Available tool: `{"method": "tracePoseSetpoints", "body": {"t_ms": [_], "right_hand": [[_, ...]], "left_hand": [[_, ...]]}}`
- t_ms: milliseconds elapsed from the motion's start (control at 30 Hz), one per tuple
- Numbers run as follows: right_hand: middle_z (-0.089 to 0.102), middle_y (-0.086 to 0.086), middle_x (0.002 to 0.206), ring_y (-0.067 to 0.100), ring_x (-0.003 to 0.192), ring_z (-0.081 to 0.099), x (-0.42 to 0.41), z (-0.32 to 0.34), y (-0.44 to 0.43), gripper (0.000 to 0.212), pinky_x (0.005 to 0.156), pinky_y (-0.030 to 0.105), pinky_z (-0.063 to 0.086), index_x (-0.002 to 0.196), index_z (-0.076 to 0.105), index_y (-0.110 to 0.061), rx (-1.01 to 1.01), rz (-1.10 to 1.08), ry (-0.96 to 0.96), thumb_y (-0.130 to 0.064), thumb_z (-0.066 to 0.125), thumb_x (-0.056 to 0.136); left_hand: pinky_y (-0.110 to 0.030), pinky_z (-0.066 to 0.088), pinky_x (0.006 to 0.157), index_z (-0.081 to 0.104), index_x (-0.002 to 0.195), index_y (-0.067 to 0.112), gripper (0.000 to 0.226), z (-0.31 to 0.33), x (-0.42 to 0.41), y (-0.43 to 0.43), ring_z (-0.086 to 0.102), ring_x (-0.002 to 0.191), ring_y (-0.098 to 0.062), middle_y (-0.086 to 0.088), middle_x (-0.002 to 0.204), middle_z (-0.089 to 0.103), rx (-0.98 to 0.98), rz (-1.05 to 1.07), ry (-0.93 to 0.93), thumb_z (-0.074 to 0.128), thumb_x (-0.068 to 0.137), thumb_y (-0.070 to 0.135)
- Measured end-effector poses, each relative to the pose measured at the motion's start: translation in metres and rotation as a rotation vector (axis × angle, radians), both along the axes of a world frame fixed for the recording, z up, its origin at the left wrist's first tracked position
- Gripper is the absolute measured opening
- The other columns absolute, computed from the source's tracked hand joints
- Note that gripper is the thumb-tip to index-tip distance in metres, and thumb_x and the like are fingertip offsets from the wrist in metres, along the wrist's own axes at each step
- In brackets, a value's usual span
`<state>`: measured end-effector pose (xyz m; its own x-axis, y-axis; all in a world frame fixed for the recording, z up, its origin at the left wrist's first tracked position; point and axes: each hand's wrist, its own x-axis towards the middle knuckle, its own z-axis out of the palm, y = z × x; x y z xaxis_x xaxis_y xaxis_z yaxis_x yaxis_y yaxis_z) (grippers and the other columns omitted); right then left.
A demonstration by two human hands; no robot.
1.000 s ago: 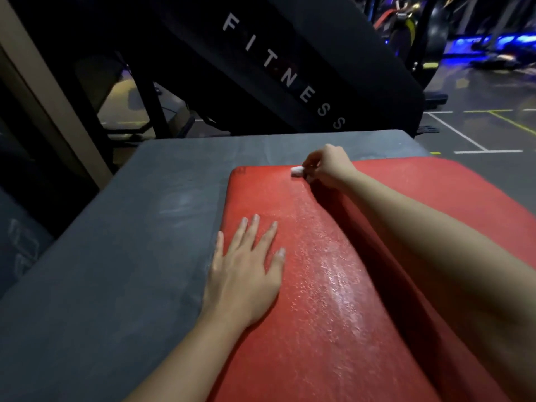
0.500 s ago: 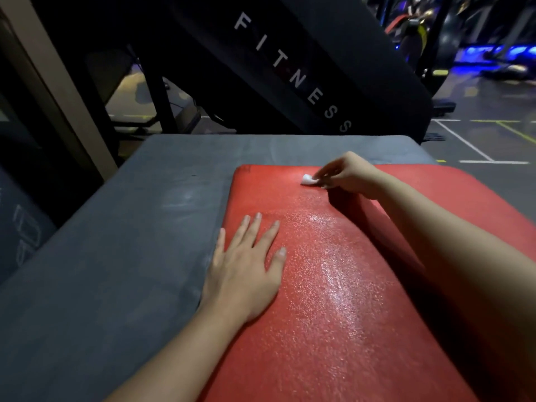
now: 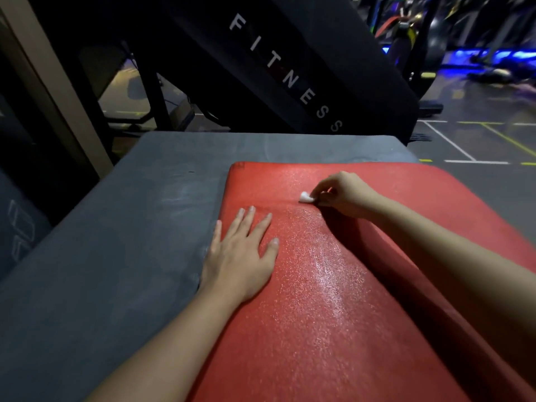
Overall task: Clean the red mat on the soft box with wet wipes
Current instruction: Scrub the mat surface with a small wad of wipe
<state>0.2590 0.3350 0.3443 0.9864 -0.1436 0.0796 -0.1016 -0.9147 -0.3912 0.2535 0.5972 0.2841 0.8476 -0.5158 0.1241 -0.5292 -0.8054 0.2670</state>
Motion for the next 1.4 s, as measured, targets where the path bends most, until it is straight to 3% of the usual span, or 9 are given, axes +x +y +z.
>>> {"method": "tracePoseSetpoints", "body": {"t_ms": [100, 300, 467, 700, 967, 1167, 1267, 1400], "right_hand": [[0.074, 0.0, 0.091, 0.015, 0.082, 0.066, -0.03, -0.002, 0.006, 0.019, 0.071, 0.027, 0.046, 0.099, 0.078, -0.021, 0.091, 0.027, -0.03, -0.018, 0.079, 0.08], [0.065, 0.011, 0.094, 0.026, 0.084, 0.06, -0.007, -0.017, 0.017, 0.02, 0.067, 0.027, 0.034, 0.099, 0.077, -0.012, -0.011, -0.02, -0.224, -0.006, 0.073, 0.081], [0.065, 0.013, 0.095, 0.031, 0.089, 0.061, -0.01, -0.015, 0.025, 0.019, 0.066, 0.028, 0.032, 0.098, 0.076, -0.014, -0.028, -0.069, -0.166, -0.005, 0.07, 0.082], [0.071, 0.007, 0.099, 0.024, 0.093, 0.064, -0.107, -0.001, 0.048, 0.015, 0.066, 0.023, 0.029, 0.1, 0.075, -0.015, -0.051, 0.014, 0.013, -0.014, 0.07, 0.086], [0.067, 0.017, 0.098, 0.036, 0.094, 0.063, -0.148, 0.007, 0.08, 0.014, 0.077, 0.035, 0.045, 0.097, 0.075, -0.01, -0.008, -0.096, -0.006, -0.011, 0.071, 0.083], [0.073, 0.014, 0.103, 0.029, 0.098, 0.066, -0.202, 0.02, 0.11, 0.023, 0.081, 0.032, 0.05, 0.101, 0.076, -0.011, -0.016, -0.048, 0.155, -0.028, 0.071, 0.087], [0.071, 0.013, 0.102, 0.03, 0.097, 0.065, -0.212, 0.011, 0.111, 0.018, 0.081, 0.033, 0.048, 0.101, 0.075, -0.012, -0.068, -0.056, 0.094, -0.018, 0.072, 0.084], [0.064, 0.012, 0.097, 0.034, 0.094, 0.062, -0.212, -0.002, 0.109, 0.019, 0.075, 0.034, 0.043, 0.099, 0.074, -0.011, -0.082, -0.066, -0.05, -0.009, 0.073, 0.08]], "left_hand": [[-0.046, -0.005, 0.127, 0.013, 0.161, 0.043, 0.067, 0.001, -0.001, 0.0, -0.007, 0.156, -0.005, 0.011, 0.171, 0.001, 0.003, -0.005, -0.001, 0.013, 0.097, 0.063], [-0.046, -0.003, 0.127, 0.017, 0.161, 0.042, 0.063, -0.002, 0.001, 0.0, -0.004, 0.156, -0.006, 0.01, 0.171, 0.004, -0.019, -0.003, -0.013, 0.021, 0.101, 0.062], [-0.047, -0.002, 0.127, 0.019, 0.161, 0.041, 0.063, -0.002, 0.003, -0.001, -0.003, 0.156, -0.007, 0.01, 0.171, 0.005, -0.022, 0.005, -0.012, 0.024, 0.102, 0.062], [-0.047, -0.004, 0.127, 0.023, 0.16, 0.039, 0.063, 0.001, 0.004, -0.002, -0.001, 0.157, -0.009, 0.008, 0.171, 0.007, -0.007, 0.015, 0.013, 0.027, 0.102, 0.06], [-0.051, 0.011, 0.126, 0.027, 0.161, 0.027, 0.061, 0.031, -0.033, 0.011, 0.009, 0.157, -0.024, -0.008, 0.171, 0.011, 0.043, 0.097, 0.021, 0.037, 0.104, 0.049], [-0.05, 0.032, 0.117, 0.033, 0.157, 0.022, 0.068, 0.056, -0.101, 0.045, 0.019, 0.151, -0.036, -0.016, 0.167, 0.017, 0.103, 0.187, 0.246, 0.048, 0.099, 0.055], [-0.052, 0.028, 0.12, 0.029, 0.158, 0.021, 0.077, 0.05, -0.126, 0.053, 0.018, 0.151, -0.039, -0.018, 0.165, 0.021, 0.099, 0.195, 0.306, 0.051, 0.096, 0.061], [-0.056, 0.018, 0.123, 0.02, 0.161, 0.026, 0.082, 0.051, -0.142, 0.055, 0.004, 0.155, -0.038, -0.018, 0.169, 0.0, 0.123, 0.225, 0.36, 0.052, 0.095, 0.062]]}}
